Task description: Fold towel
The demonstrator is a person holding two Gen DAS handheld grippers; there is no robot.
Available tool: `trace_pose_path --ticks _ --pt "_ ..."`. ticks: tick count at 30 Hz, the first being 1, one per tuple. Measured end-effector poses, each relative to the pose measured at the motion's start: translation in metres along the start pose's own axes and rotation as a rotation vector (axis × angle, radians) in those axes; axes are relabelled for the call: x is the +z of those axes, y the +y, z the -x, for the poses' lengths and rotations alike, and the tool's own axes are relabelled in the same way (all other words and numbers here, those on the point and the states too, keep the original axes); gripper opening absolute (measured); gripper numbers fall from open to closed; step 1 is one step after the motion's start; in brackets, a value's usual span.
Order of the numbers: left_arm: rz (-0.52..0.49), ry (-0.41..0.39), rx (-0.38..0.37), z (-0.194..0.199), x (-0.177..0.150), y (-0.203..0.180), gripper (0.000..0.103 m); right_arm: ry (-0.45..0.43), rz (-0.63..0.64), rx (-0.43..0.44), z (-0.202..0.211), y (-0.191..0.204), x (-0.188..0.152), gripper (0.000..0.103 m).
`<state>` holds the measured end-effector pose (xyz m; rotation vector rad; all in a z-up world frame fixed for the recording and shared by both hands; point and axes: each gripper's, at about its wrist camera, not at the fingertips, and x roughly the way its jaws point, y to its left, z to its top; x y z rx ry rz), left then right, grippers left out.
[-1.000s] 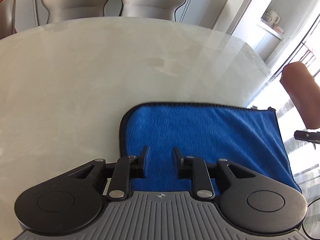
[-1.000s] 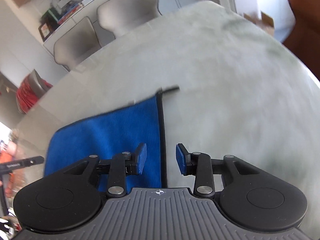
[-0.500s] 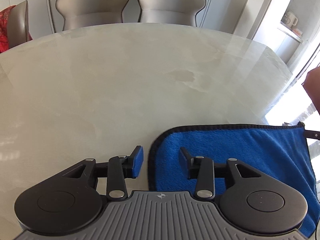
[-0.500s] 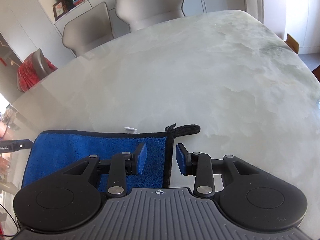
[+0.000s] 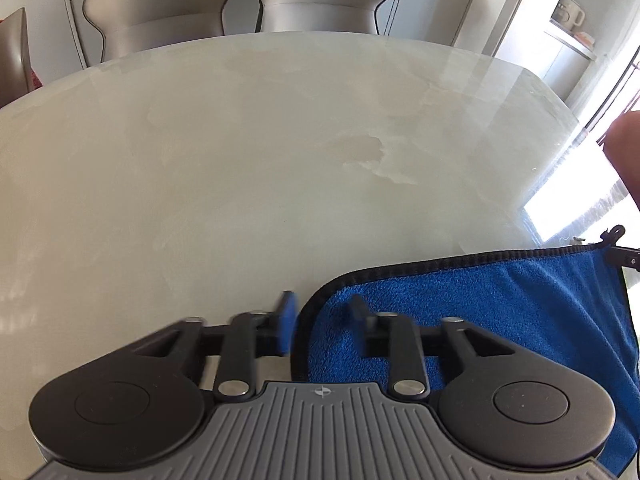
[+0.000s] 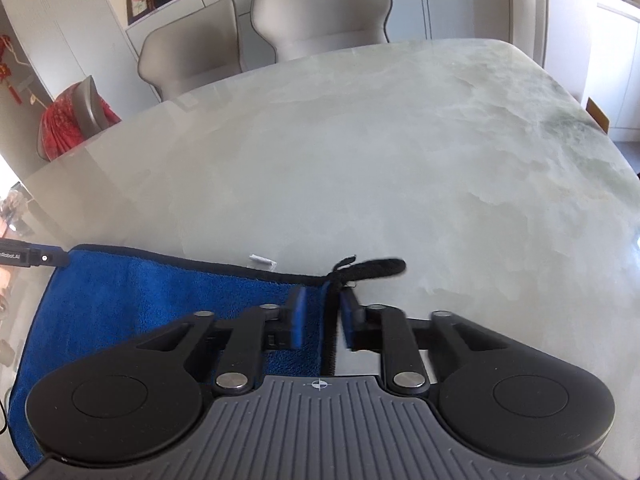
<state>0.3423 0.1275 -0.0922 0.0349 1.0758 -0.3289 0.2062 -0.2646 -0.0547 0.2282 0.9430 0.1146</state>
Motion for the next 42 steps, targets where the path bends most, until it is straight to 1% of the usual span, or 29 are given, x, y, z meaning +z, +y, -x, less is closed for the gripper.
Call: trace_pose_path --ticks 2,8,9,10,12,13,16,19,22,23,25,26,27,29,31,35,37,40,42 --pt "0.011 0.000 -0.008 0.002 -0.001 -0.002 0.011 -0.013 0.007 0.006 0.002 0.000 0.001 0.010" --pt "0.014 -0.026 0.024 0.005 0.000 -0.005 0.006 -0.030 0.059 -0.021 0.001 0.002 0.009 0.008" --pt "0.004 -0.036 0.037 0.006 0.000 -0.007 0.000 -0.033 0.064 -0.027 0.000 0.002 0.012 0.007" --pt "-0.010 -0.050 0.060 0.008 0.001 -0.008 0.000 -0.035 0.068 -0.031 -0.001 0.001 0.016 0.007" --pt "-0.051 -0.080 0.134 0.014 0.004 -0.011 0.000 -0.042 0.081 -0.037 -0.003 0.002 0.022 0.007" --pt "-0.049 -0.085 0.136 0.016 0.005 -0.010 0.000 -0.048 0.092 -0.040 -0.005 0.003 0.027 0.007" --pt "0.016 -0.093 0.092 0.023 0.010 0.003 0.000 -0.058 0.118 -0.038 -0.010 0.007 0.041 0.007" --pt "0.029 -0.090 0.075 0.024 0.010 0.004 0.000 -0.048 0.137 -0.054 -0.019 0.012 0.051 0.007" --pt "0.035 -0.064 0.028 0.019 0.008 0.000 0.001 0.012 0.150 -0.075 -0.029 0.015 0.055 0.008" --pt "0.035 -0.058 0.017 0.018 0.007 -0.001 0.004 0.031 0.165 -0.091 -0.031 0.017 0.054 0.009" --pt "0.028 -0.053 0.003 0.016 0.004 -0.004 0.005 0.058 0.188 -0.112 -0.032 0.019 0.052 0.012" --pt "0.018 -0.055 -0.002 0.015 0.001 -0.006 0.006 0.054 0.188 -0.111 -0.030 0.020 0.050 0.017" --pt "0.011 -0.057 -0.001 0.013 -0.002 -0.007 0.006 0.054 0.182 -0.106 -0.027 0.020 0.048 0.026" --pt "-0.014 -0.050 0.027 0.007 -0.003 -0.011 0.006 0.051 0.157 -0.093 -0.018 0.019 0.041 0.034" --pt "-0.032 -0.038 0.053 0.001 -0.003 -0.014 0.006 0.056 0.139 -0.079 -0.012 0.019 0.032 0.034" --pt "-0.060 -0.035 0.074 -0.002 -0.002 -0.019 0.007 0.079 0.137 -0.059 -0.005 0.020 0.014 0.034" --pt "-0.075 -0.021 0.060 -0.002 -0.001 -0.022 0.012 0.081 0.139 -0.051 -0.005 0.020 0.007 0.034" --pt "-0.083 -0.018 0.018 0.003 -0.002 -0.021 0.024 0.077 0.124 -0.040 -0.003 0.017 0.003 0.034" --pt "-0.088 -0.016 0.043 0.002 -0.003 -0.019 0.044 0.072 0.114 -0.027 -0.002 0.015 0.003 0.034"
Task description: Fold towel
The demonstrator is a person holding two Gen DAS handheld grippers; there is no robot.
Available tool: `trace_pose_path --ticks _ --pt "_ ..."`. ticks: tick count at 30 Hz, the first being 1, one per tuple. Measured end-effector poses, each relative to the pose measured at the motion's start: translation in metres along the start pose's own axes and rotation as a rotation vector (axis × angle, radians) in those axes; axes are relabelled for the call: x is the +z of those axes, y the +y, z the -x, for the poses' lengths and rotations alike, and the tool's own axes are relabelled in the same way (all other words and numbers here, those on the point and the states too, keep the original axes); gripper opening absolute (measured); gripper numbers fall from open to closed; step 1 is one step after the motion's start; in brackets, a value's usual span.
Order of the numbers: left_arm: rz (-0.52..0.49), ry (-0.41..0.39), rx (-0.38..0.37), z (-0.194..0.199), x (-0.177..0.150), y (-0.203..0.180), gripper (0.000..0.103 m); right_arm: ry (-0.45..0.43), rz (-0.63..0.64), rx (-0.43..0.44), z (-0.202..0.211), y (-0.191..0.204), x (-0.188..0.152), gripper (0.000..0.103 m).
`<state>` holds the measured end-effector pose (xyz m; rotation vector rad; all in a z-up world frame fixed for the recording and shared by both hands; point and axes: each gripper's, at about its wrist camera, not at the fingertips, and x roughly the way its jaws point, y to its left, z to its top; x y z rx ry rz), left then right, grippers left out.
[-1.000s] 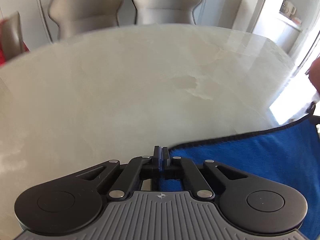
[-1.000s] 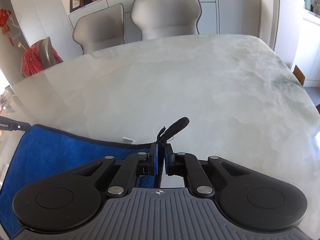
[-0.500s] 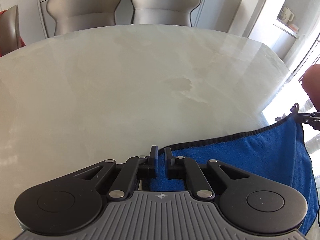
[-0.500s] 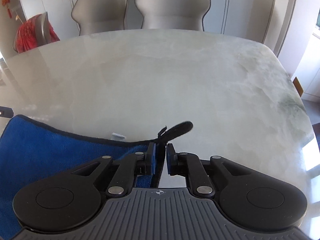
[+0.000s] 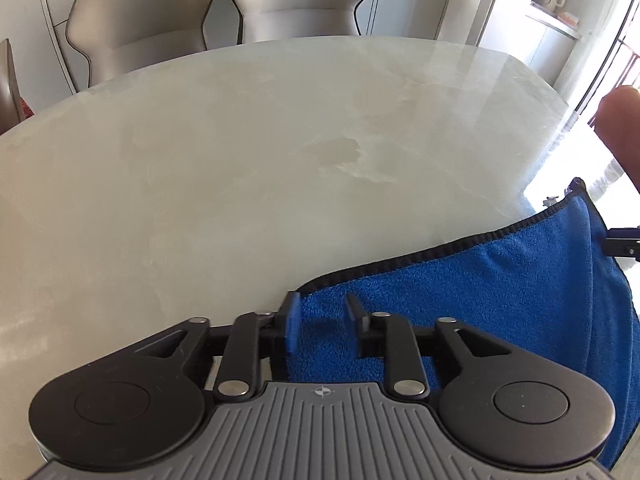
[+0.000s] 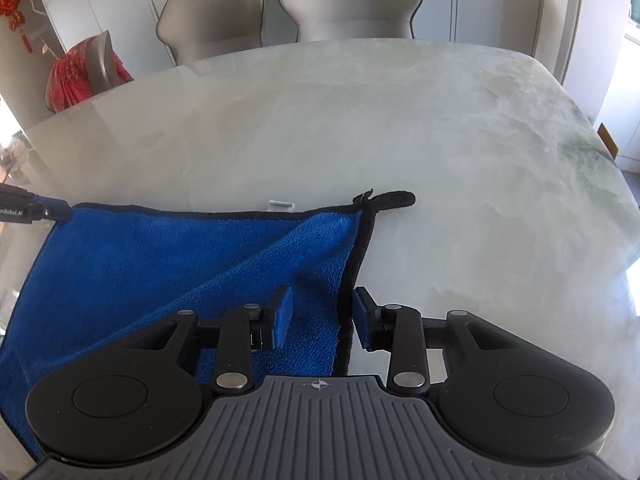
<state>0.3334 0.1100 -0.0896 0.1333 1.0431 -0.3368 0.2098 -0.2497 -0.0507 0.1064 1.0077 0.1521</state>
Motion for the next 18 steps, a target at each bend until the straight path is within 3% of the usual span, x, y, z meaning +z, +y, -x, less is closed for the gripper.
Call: trace_pose_path --ticks 3,7,8,12,18 --pt "-0.014 0.001 0.063 -0.005 -0.002 0.000 0.052 -0.002 -0.004 0.008 0.000 -0.001 0.002 0.034" --pt "0.015 -0.015 0.032 -0.008 -0.006 0.002 0.050 -0.001 -0.004 0.010 -0.001 -0.002 0.002 0.034" --pt "0.019 -0.018 0.027 -0.009 -0.006 0.003 0.047 0.000 -0.004 0.009 -0.001 -0.002 0.002 0.034" --pt "0.010 -0.011 0.002 -0.011 -0.007 0.001 0.013 -0.002 -0.015 0.009 -0.002 -0.004 0.001 0.034" --pt "0.021 -0.034 0.047 -0.009 -0.009 -0.004 0.007 -0.018 -0.009 0.009 -0.003 -0.001 0.002 0.034"
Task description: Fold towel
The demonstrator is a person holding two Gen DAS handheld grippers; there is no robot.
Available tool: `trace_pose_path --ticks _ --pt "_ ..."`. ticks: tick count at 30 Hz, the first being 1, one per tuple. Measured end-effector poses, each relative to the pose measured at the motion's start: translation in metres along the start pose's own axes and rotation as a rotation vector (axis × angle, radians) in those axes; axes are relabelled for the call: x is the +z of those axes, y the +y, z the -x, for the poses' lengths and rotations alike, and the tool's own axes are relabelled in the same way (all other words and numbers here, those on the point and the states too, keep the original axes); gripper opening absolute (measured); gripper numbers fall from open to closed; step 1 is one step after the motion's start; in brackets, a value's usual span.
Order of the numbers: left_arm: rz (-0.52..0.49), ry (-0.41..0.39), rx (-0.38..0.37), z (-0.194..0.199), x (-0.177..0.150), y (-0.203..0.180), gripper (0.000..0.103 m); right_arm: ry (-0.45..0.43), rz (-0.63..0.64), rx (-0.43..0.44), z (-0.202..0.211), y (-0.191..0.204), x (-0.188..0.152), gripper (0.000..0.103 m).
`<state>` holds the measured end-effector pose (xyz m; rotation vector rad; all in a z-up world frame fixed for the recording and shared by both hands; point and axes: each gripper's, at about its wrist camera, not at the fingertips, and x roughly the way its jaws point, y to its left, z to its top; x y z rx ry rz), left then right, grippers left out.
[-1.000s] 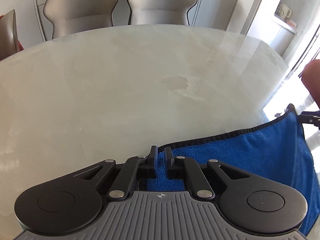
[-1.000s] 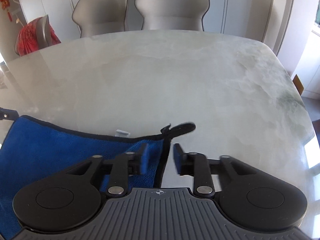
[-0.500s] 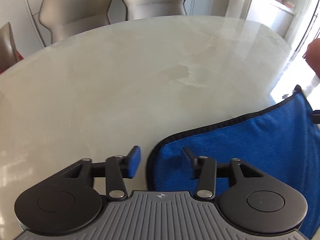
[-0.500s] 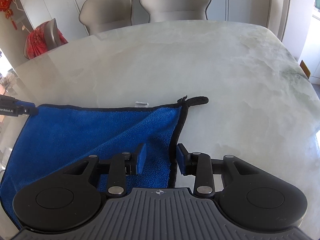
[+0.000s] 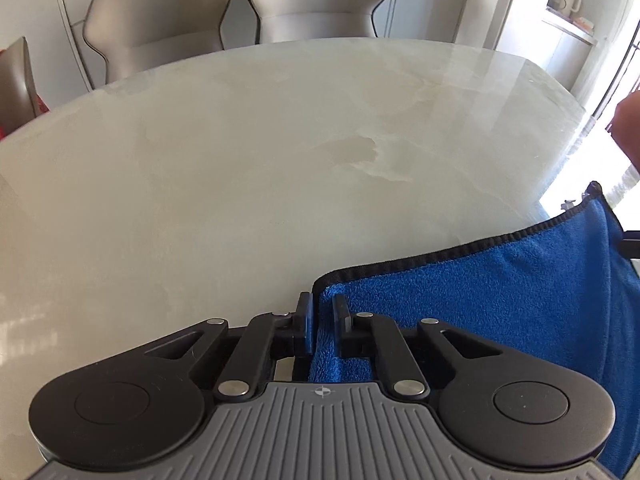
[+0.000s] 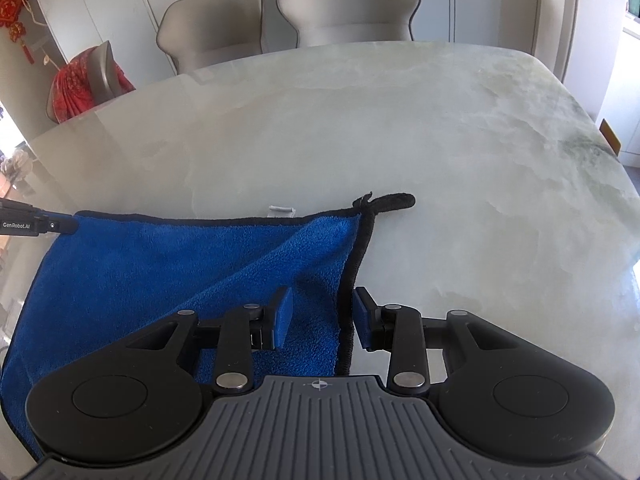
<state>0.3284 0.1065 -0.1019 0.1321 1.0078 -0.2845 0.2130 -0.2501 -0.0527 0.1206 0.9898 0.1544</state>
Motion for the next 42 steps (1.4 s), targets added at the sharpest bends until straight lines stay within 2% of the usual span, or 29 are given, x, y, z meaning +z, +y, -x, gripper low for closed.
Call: trace_pose_path --ticks 14,16,20,24,26,29,33,35,39,42 --pt "0.015 -0.016 0.065 0.004 0.006 0.007 0.007 -0.014 0.039 0.036 -0.019 0.011 0.015 0.034" --pt "0.021 -0.017 0.069 0.006 0.006 0.006 0.007 -0.024 0.054 0.016 -0.020 0.014 0.019 0.034" --pt "0.016 -0.017 0.077 0.007 0.007 0.005 0.008 -0.077 0.099 -0.081 -0.013 0.023 0.023 0.034" --pt "0.022 -0.015 0.081 0.007 0.006 0.006 0.014 -0.092 0.112 0.037 -0.002 0.030 0.020 0.034" --pt "0.025 -0.011 0.084 0.007 0.006 0.008 0.019 -0.032 0.122 0.092 -0.002 0.035 0.011 0.034" --pt "0.028 0.009 0.092 0.011 0.004 0.011 0.022 0.026 0.125 0.009 -0.008 0.030 -0.003 0.031" --pt "0.009 0.012 0.104 0.032 -0.013 0.006 0.021 -0.003 0.049 -0.063 0.012 0.015 -0.019 0.032" --pt "0.015 0.018 0.072 0.047 -0.029 0.004 0.024 -0.007 0.002 -0.084 0.025 0.010 -0.029 0.032" --pt "0.045 0.044 -0.019 0.073 -0.071 -0.011 0.033 0.003 -0.036 -0.069 0.057 0.022 -0.069 0.033" --pt "0.079 0.073 -0.081 0.086 -0.099 -0.021 0.033 0.029 -0.071 -0.081 0.076 0.029 -0.096 0.033"
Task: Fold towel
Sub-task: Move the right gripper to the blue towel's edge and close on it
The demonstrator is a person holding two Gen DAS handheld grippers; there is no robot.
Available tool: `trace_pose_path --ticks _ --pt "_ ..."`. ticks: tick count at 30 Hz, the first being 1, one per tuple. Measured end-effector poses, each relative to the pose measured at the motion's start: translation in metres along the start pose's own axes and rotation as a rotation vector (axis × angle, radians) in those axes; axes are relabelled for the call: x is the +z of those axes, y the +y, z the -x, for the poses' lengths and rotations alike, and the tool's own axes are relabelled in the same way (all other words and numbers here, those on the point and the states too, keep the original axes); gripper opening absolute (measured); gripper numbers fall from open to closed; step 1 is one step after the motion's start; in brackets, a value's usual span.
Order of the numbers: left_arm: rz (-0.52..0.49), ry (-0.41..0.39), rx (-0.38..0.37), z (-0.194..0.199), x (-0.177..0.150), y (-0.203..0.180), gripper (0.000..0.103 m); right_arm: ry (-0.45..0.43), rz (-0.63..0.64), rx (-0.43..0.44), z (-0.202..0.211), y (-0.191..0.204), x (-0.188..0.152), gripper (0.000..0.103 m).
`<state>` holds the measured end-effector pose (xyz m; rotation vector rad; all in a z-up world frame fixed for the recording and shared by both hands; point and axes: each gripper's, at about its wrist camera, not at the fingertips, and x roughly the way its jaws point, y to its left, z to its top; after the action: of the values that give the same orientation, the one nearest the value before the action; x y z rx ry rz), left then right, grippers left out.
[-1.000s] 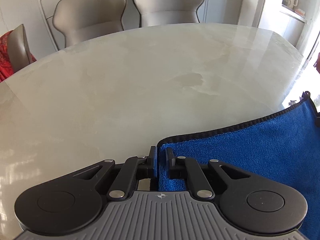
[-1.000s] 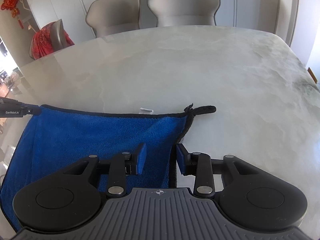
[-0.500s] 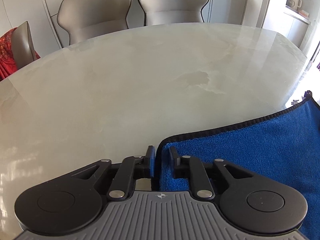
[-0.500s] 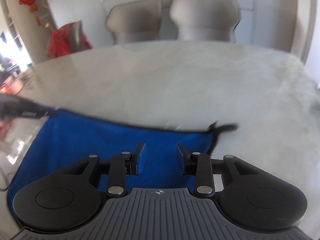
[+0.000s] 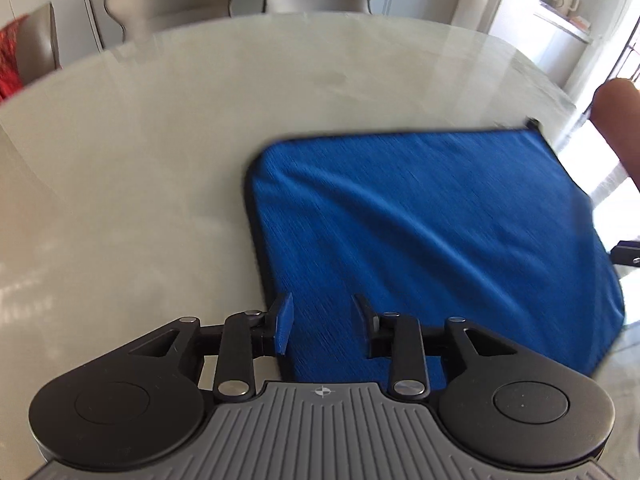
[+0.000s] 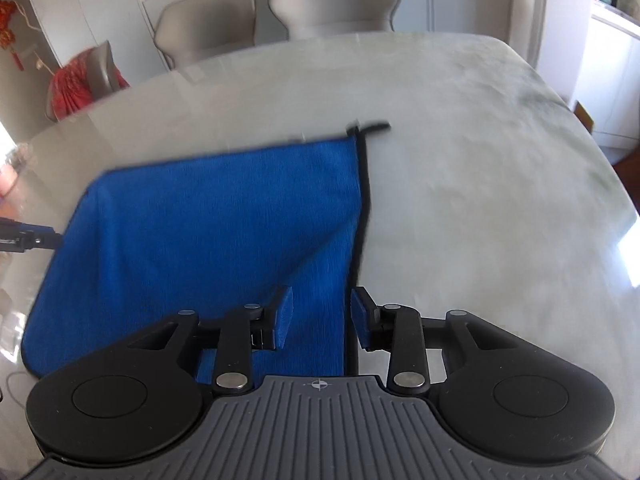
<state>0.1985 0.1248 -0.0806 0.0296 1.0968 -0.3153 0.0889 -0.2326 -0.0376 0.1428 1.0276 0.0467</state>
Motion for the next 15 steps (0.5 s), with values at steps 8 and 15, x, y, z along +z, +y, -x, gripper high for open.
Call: trace_pose_path --ticks 8,15 --pt "0.066 0.008 -0.050 0.012 -0.042 -0.015 0.043 0.005 -0.094 -0.097 0.012 0.008 -0.038 0.034" --pt "0.055 0.001 -0.063 0.022 -0.048 -0.019 0.043 -0.020 -0.044 -0.150 0.013 0.026 -0.044 0.039"
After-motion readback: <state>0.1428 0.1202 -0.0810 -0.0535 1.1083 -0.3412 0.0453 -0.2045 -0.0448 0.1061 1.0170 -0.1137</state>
